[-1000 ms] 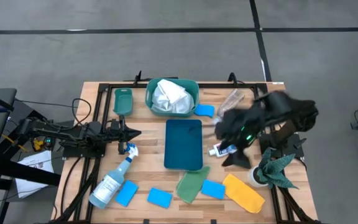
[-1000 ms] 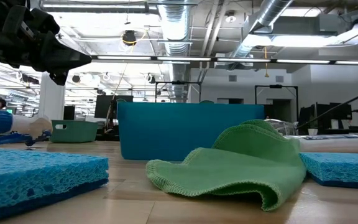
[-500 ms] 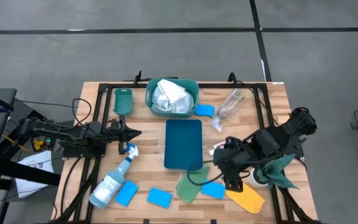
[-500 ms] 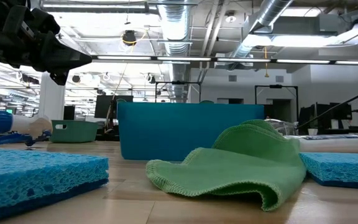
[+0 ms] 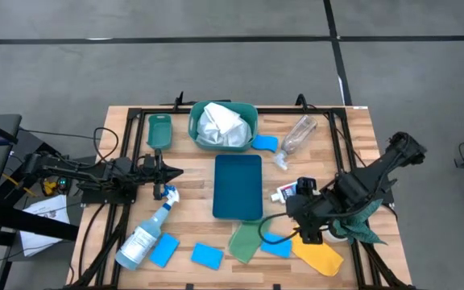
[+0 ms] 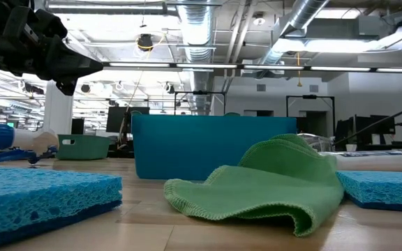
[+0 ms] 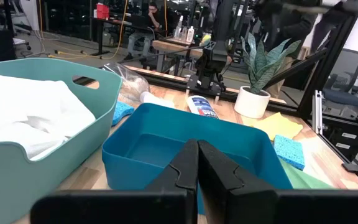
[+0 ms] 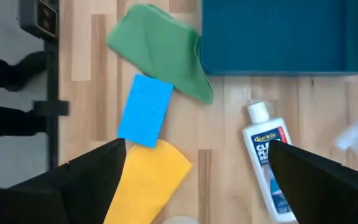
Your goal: Pick & Place Kitchen Items
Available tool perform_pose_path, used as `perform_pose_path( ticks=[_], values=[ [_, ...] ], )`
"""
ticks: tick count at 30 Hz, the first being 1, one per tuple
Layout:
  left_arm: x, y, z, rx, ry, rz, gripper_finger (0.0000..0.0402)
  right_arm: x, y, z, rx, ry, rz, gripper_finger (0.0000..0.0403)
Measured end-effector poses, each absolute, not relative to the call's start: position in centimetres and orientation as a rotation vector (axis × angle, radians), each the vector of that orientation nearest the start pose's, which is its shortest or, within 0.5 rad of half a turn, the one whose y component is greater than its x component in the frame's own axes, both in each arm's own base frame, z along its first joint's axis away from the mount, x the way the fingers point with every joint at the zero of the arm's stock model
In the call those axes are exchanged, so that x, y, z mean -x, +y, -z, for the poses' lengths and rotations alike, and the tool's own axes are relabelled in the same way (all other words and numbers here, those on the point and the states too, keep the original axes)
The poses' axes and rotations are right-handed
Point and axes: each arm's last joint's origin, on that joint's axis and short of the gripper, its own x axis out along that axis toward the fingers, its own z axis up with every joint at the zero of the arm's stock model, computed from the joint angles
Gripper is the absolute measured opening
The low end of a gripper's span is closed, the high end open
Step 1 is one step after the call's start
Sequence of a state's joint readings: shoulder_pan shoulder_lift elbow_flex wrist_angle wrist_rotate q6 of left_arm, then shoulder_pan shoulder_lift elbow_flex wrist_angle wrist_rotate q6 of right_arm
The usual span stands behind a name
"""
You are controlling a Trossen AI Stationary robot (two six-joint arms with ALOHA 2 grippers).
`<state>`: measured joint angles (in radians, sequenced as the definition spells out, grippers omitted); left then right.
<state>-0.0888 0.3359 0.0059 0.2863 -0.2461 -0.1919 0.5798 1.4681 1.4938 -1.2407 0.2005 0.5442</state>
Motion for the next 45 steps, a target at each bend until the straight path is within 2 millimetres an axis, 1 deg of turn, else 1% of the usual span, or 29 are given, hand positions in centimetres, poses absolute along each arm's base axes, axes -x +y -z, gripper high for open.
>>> perform_pose_path(
  ticks=[4, 8, 13, 21, 29, 34, 36, 39, 41, 45],
  values=[
    [-11.8, -0.3, -16.4, 0.184, 0.028, -0.160, 0.0000, -22.3, 12.8, -31.7, -0.067, 1.167, -0.068, 0.0384],
    [-11.8, -0.3, -16.4, 0.185, 0.027, -0.161, 0.0000, -21.9, 12.0, -30.4, -0.079, 1.139, -0.114, 0.0384],
    [-11.8, -0.3, -16.4, 0.185, 0.021, -0.160, 0.0000, -22.6, 11.1, -29.3, -0.005, 1.110, -0.161, 0.0384],
    [-11.8, -0.3, -16.5, 0.186, 0.018, -0.159, 0.0000, -23.6, 9.0, -27.3, 0.115, 1.104, -0.193, 0.0384],
    [-11.8, -0.3, -16.5, 0.186, 0.018, -0.160, 0.0000, -23.3, 7.2, -23.6, 0.142, 1.164, -0.248, 0.0380],
    [-11.8, -0.3, -16.5, 0.186, 0.018, -0.160, 0.0000, -23.2, 6.7, -21.4, 0.177, 1.149, -0.279, 0.0368],
    [-11.8, -0.3, -16.5, 0.186, 0.018, -0.160, 0.0000, -23.4, 6.4, -20.9, 0.174, 1.118, -0.287, 0.0365],
    [-11.8, -0.3, -16.5, 0.186, 0.018, -0.160, 0.0000, -23.8, 5.8, -19.9, 0.188, 1.135, -0.281, 0.0363],
    [-11.8, -0.3, -16.5, 0.186, 0.018, -0.160, 0.0000, -24.5, 5.5, -19.3, 0.195, 1.131, -0.276, 0.0363],
    [-11.8, -0.3, -16.5, 0.186, 0.018, -0.160, 0.0000, -25.1, 4.9, -17.7, 0.213, 1.203, -0.284, 0.0363]
  ],
)
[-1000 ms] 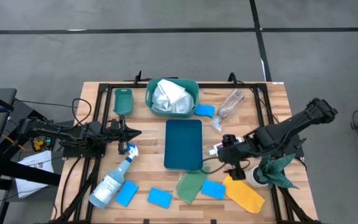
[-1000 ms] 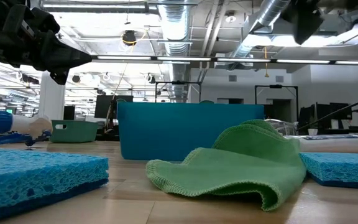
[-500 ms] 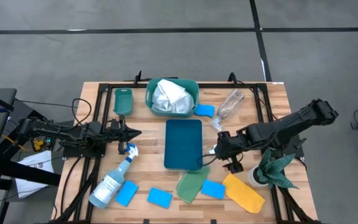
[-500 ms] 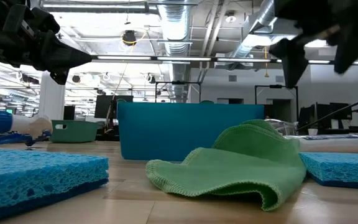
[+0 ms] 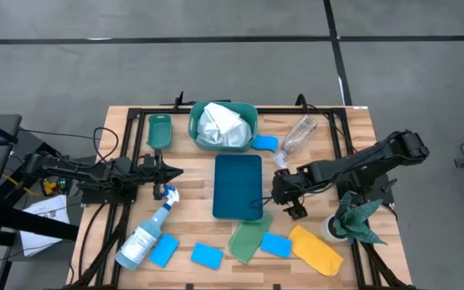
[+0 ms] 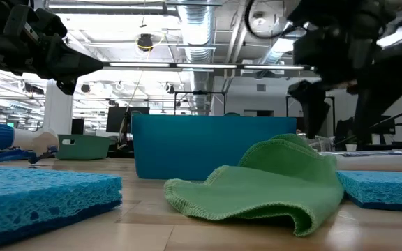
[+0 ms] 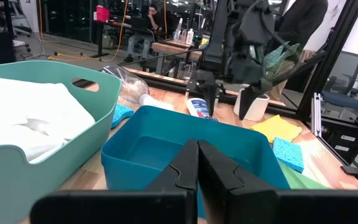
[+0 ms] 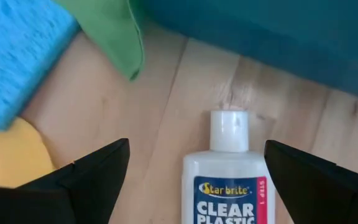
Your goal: Pick & Place Kitchen Items
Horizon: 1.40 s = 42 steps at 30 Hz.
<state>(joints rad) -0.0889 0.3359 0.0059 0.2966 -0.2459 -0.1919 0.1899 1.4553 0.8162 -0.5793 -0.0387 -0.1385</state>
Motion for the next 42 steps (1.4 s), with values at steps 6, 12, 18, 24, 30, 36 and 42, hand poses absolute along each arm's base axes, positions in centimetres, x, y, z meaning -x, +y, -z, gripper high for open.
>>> perform_pose_path(
  ticks=[6, 12, 18, 24, 30, 36, 42],
  values=[
    [-11.8, -0.3, -16.5, 0.186, 0.018, -0.160, 0.0000, -26.0, 4.8, -16.5, 0.225, 1.206, -0.305, 0.0363],
    [-11.8, -0.3, -16.5, 0.186, 0.018, -0.160, 0.0000, -26.5, 4.1, -16.2, 0.238, 1.166, -0.285, 0.0362],
    [-11.8, -0.3, -16.5, 0.186, 0.017, -0.160, 0.0000, -25.9, 2.7, -15.1, 0.229, 1.200, -0.239, 0.0347],
    [-11.8, -0.3, -16.5, 0.186, 0.017, -0.160, 0.0000, -25.9, 2.5, -14.8, 0.223, 1.187, -0.232, 0.0328],
    [-11.8, -0.3, -16.5, 0.186, 0.018, -0.159, 0.0000, -26.1, 3.0, -13.6, 0.236, 1.218, -0.254, 0.0325],
    [-11.8, -0.3, -16.5, 0.186, 0.016, -0.159, 0.0000, -26.5, 3.5, -12.4, 0.237, 1.257, -0.275, 0.0319],
    [-11.8, -0.3, -16.5, 0.186, 0.013, -0.159, 0.0000, -26.3, 3.1, -13.0, 0.233, 1.239, -0.256, 0.0296]
  ],
)
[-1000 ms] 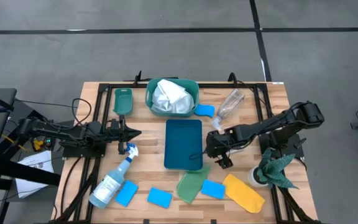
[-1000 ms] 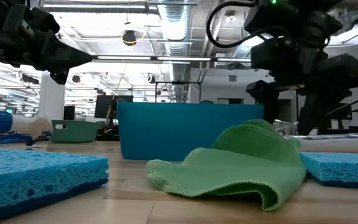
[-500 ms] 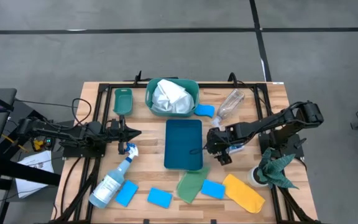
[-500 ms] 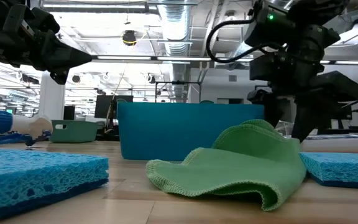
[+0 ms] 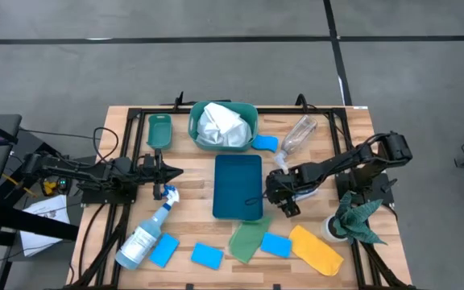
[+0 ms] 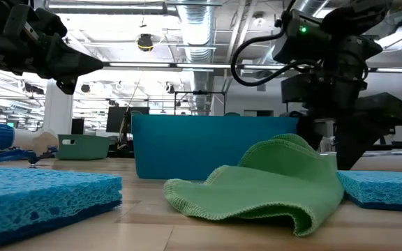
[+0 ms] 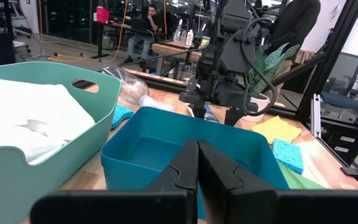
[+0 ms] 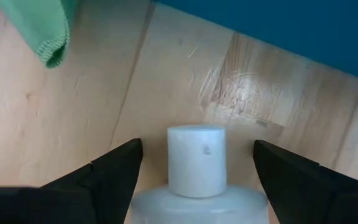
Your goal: Pick & Place Kitchen Items
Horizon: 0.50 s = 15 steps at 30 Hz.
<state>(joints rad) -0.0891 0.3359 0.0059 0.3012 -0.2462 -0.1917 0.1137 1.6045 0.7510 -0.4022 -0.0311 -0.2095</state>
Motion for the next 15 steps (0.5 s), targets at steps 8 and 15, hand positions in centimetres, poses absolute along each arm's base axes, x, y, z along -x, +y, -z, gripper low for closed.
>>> perform_pose_path(
  ticks=[8, 15],
  values=[
    [-11.79, -0.34, -16.52, 0.187, 0.013, -0.159, 0.0000, -26.05, 2.54, -13.10, 0.212, 1.268, -0.232, 0.0244],
    [-11.79, -0.34, -16.52, 0.187, 0.013, -0.160, 0.0000, -25.85, 2.53, -13.09, 0.160, 1.292, -0.212, 0.0140]
  ],
)
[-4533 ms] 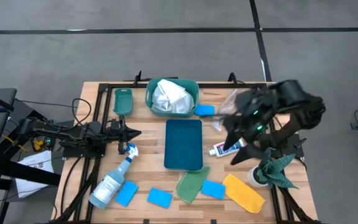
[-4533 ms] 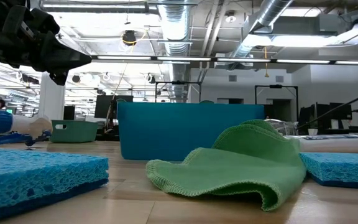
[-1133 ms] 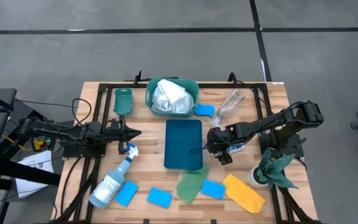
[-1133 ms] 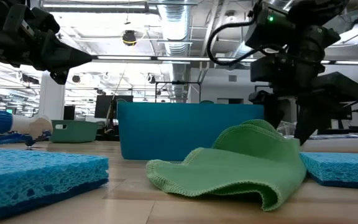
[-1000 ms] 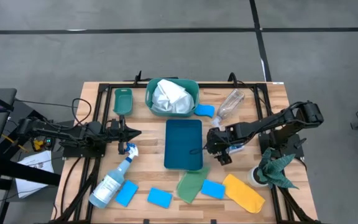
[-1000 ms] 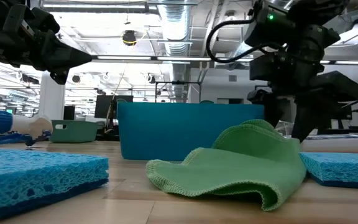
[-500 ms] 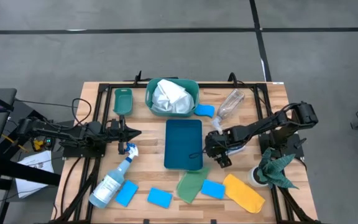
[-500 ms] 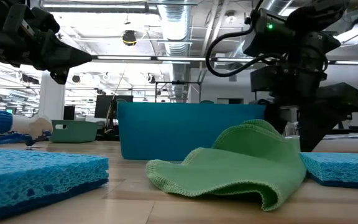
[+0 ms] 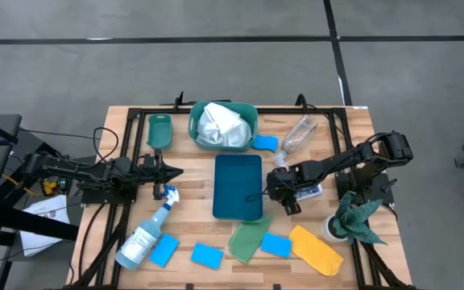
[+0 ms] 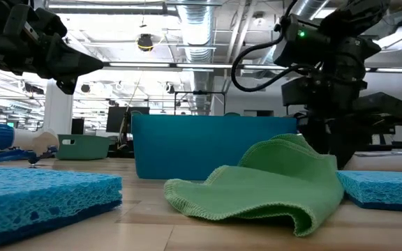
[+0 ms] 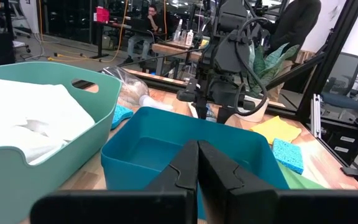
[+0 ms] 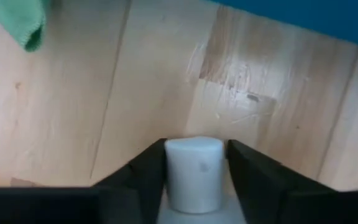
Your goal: Pick & Place Kitchen Items
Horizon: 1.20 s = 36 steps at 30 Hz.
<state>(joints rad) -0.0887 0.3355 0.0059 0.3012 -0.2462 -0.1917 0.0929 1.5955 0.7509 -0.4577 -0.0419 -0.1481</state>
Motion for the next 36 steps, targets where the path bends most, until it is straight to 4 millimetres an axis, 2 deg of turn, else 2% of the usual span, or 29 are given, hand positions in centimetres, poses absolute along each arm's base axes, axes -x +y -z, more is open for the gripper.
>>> perform_pose_path(
  ticks=[2, 6, 14, 23, 30, 36],
  values=[
    [-11.8, -0.3, -16.5, 0.187, 0.013, -0.159, 0.0000, -25.8, 2.5, -13.1, 0.142, 1.297, -0.202, 0.0106],
    [-11.8, -0.3, -16.5, 0.187, 0.014, -0.159, 0.0000, -25.6, 2.6, -13.6, 0.104, 1.335, -0.175, 0.0108],
    [-11.8, -0.3, -16.6, 0.188, 0.008, -0.159, 0.0000, -25.7, 2.6, -17.4, 0.027, 1.247, -0.086, 0.0108],
    [-11.9, -0.3, -16.6, 0.188, 0.006, -0.159, 0.0000, -23.7, 2.1, -22.8, -0.078, 1.098, 0.069, 0.0108],
    [-11.9, -0.4, -16.6, 0.189, 0.001, -0.158, 0.0000, -21.9, 1.9, -25.1, -0.193, 0.998, 0.156, 0.0108],
    [-11.9, -0.4, -16.7, 0.189, -0.004, -0.157, 0.0000, -21.0, 2.4, -26.4, -0.259, 0.917, 0.200, 0.0108]
  ],
)
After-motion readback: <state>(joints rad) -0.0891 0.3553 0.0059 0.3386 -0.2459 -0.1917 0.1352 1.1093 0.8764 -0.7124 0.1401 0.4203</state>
